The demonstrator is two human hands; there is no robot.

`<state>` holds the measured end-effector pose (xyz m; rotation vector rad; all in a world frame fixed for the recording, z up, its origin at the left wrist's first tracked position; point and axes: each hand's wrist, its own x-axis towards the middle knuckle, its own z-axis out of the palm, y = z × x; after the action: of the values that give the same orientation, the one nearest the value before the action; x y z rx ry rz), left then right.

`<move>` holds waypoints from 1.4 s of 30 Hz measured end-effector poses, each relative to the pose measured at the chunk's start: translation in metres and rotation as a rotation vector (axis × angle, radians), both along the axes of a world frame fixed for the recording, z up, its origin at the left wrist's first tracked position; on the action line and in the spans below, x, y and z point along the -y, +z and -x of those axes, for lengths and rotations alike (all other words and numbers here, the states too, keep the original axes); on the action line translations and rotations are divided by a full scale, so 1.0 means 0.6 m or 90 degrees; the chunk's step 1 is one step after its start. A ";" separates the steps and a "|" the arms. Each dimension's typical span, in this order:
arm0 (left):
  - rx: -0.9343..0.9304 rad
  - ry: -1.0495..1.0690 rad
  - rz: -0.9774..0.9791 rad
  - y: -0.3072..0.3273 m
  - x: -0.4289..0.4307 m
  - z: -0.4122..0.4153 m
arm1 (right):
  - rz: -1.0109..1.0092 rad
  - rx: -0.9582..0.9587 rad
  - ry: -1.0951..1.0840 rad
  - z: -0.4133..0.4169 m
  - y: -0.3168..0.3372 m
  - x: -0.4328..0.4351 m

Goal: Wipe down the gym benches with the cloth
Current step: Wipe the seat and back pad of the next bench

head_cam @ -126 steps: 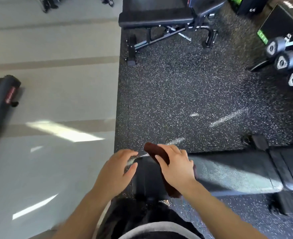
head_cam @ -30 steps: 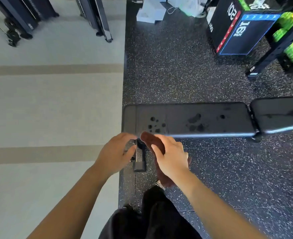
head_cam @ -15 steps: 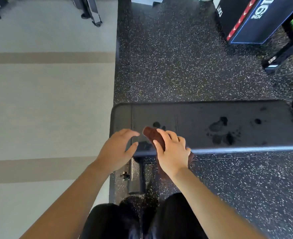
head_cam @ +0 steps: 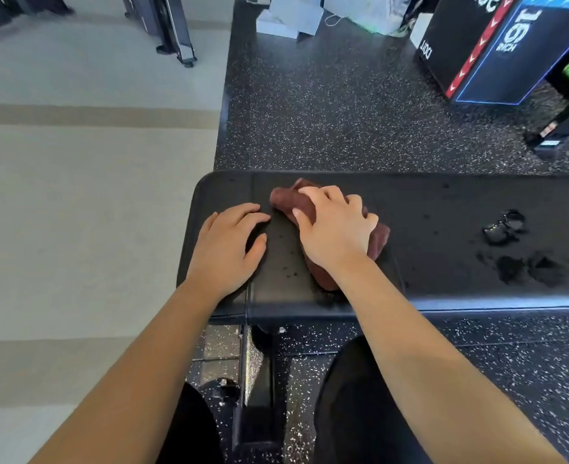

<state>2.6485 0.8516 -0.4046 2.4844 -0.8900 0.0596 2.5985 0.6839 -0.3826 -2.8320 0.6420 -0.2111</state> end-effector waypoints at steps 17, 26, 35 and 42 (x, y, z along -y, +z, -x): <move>-0.028 0.071 0.042 0.017 0.004 0.000 | -0.007 -0.001 0.004 -0.065 0.002 0.024; -0.009 0.052 -0.037 0.005 -0.061 -0.002 | 0.056 0.028 0.032 0.076 -0.011 -0.055; -0.068 0.070 0.093 -0.015 -0.098 -0.015 | 0.039 0.001 0.050 -0.093 0.004 -0.081; -0.098 0.072 0.091 -0.014 -0.135 -0.004 | 0.069 0.065 0.104 0.053 -0.012 -0.125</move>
<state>2.6508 0.9325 -0.4129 2.3683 -0.6583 -0.0285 2.5665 0.7586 -0.3899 -2.9363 0.3863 -0.3686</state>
